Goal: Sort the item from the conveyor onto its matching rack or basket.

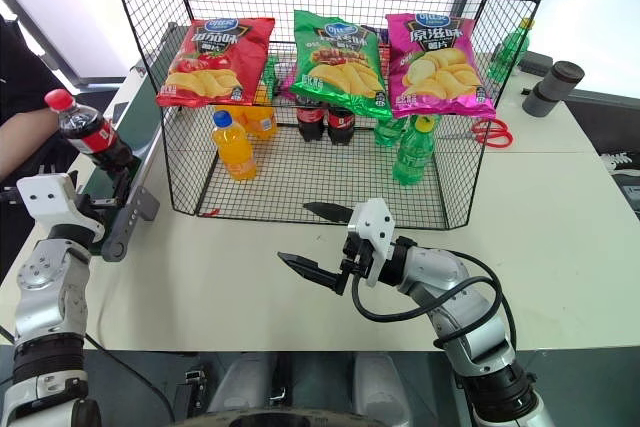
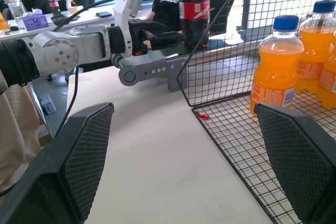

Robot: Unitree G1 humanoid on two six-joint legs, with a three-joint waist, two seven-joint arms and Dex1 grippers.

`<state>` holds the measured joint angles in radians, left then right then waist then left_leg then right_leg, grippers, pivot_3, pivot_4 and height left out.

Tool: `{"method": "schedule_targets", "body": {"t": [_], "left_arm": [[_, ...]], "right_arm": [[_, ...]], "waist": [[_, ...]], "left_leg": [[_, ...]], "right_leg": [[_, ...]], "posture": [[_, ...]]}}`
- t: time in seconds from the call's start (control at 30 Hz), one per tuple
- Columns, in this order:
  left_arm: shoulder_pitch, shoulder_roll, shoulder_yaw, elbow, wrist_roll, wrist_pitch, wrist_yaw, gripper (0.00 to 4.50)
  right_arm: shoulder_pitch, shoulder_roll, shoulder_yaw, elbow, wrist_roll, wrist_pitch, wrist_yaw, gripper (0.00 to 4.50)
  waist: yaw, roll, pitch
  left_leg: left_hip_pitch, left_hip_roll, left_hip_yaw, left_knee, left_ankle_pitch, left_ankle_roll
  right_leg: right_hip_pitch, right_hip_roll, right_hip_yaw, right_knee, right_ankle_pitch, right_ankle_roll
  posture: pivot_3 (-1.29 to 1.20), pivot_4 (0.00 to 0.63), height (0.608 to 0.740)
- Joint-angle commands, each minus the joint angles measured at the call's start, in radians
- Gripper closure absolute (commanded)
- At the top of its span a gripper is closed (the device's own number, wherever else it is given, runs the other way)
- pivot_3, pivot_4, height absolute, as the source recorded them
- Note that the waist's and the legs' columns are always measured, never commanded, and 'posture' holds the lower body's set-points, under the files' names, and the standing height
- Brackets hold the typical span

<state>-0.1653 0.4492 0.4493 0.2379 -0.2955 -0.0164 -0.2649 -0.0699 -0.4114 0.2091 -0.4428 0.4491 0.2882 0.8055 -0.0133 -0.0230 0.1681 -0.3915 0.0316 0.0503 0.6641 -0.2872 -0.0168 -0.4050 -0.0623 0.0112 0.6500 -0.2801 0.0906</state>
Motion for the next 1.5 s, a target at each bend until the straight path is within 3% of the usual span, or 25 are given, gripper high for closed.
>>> {"method": "schedule_targets", "body": {"t": [0.03, 0.2, 0.37, 0.53, 0.73, 0.93, 1.07, 1.33, 1.5], "left_arm": [[-0.019, 0.009, 0.031, 0.000, -0.014, -0.030, 0.009, 0.00], [-0.023, 0.012, 0.040, 0.022, -0.019, -0.034, 0.014, 0.00], [-0.017, 0.016, 0.048, 0.021, -0.021, -0.039, 0.017, 1.60], [-0.002, 0.051, 0.079, -0.037, -0.072, -0.046, -0.046, 1.61], [0.027, 0.146, 0.075, -0.222, -0.241, 0.079, -0.253, 1.61], [0.112, 0.204, -0.050, -0.485, -0.384, 0.282, -0.429, 1.61], [0.129, 0.224, -0.233, -0.552, -0.305, 0.306, -0.537, 1.61], [-0.039, 0.090, -0.516, -0.486, -0.187, 0.237, -0.644, 1.61], [-0.125, 0.023, -0.603, -0.436, -0.149, 0.199, -0.711, 1.61]], "right_arm": [[-0.011, 0.009, -0.007, -0.025, 0.019, -0.009, 0.005, 0.05], [-0.013, 0.010, -0.005, -0.026, 0.024, -0.005, 0.003, 0.05], [-0.014, 0.012, -0.004, -0.025, 0.026, -0.002, 0.003, 0.00], [-0.011, 0.012, -0.008, -0.030, 0.028, 0.006, -0.008, 0.00], [-0.019, -0.006, -0.038, -0.018, 0.013, 0.006, -0.027, 0.00], [-0.059, -0.017, -0.086, -0.011, 0.065, 0.050, -0.020, 0.00], [-0.092, -0.001, -0.097, -0.014, 0.084, 0.078, -0.040, 0.00], [-0.129, 0.032, -0.070, -0.027, 0.075, 0.111, -0.090, 0.00], [-0.122, 0.036, -0.067, -0.033, 0.069, 0.116, -0.107, 0.00]], "waist": [[0.000, 0.000, 0.000], [0.000, 0.000, 0.000], [0.001, 0.000, 0.000], [0.000, -0.002, 0.000], [-0.001, -0.006, 0.000], [-0.003, -0.006, 0.000], [-0.005, -0.005, 0.001], [-0.001, -0.002, 0.002], [-0.001, -0.002, 0.002]], "left_leg": [[0.000, 0.000, 0.000, 0.000, 0.000, 0.000], [0.000, 0.000, 0.000, 0.000, 0.000, 0.000], [0.000, 0.000, 0.000, 0.000, 0.000, 0.000], [0.000, 0.000, 0.000, 0.000, 0.000, 0.000], [-0.001, 0.001, -0.001, 0.000, 0.000, 0.000], [-0.001, 0.000, -0.001, -0.001, 0.000, -0.001], [-0.001, 0.000, -0.001, -0.002, 0.000, -0.001], [-0.002, -0.001, 0.000, -0.002, 0.000, 0.000], [-0.003, -0.001, 0.001, -0.001, 0.000, 0.000]], "right_leg": [[0.000, 0.000, 0.000, 0.000, 0.000, 0.000], [0.000, 0.000, 0.000, 0.000, 0.000, 0.000], [0.000, 0.000, 0.000, 0.000, 0.000, 0.000], [0.000, 0.000, 0.000, 0.000, 0.000, 0.000], [-0.001, -0.001, -0.001, -0.001, 0.000, 0.000], [-0.001, -0.004, 0.000, -0.002, -0.002, -0.004], [-0.001, -0.004, 0.000, -0.002, -0.002, -0.004], [-0.002, -0.003, 0.000, -0.002, -0.002, -0.004], [-0.002, 0.000, 0.000, -0.002, 0.000, -0.001]], "posture": [[0.00, 0.150, 0.740], [0.00, 0.150, 0.740], [0.00, 0.150, 0.740], [0.00, 0.150, 0.740], [0.00, 0.150, 0.740], [0.00, 0.150, 0.740], [0.00, 0.150, 0.740], [0.00, 0.150, 0.740], [0.00, 0.150, 0.740]]}}
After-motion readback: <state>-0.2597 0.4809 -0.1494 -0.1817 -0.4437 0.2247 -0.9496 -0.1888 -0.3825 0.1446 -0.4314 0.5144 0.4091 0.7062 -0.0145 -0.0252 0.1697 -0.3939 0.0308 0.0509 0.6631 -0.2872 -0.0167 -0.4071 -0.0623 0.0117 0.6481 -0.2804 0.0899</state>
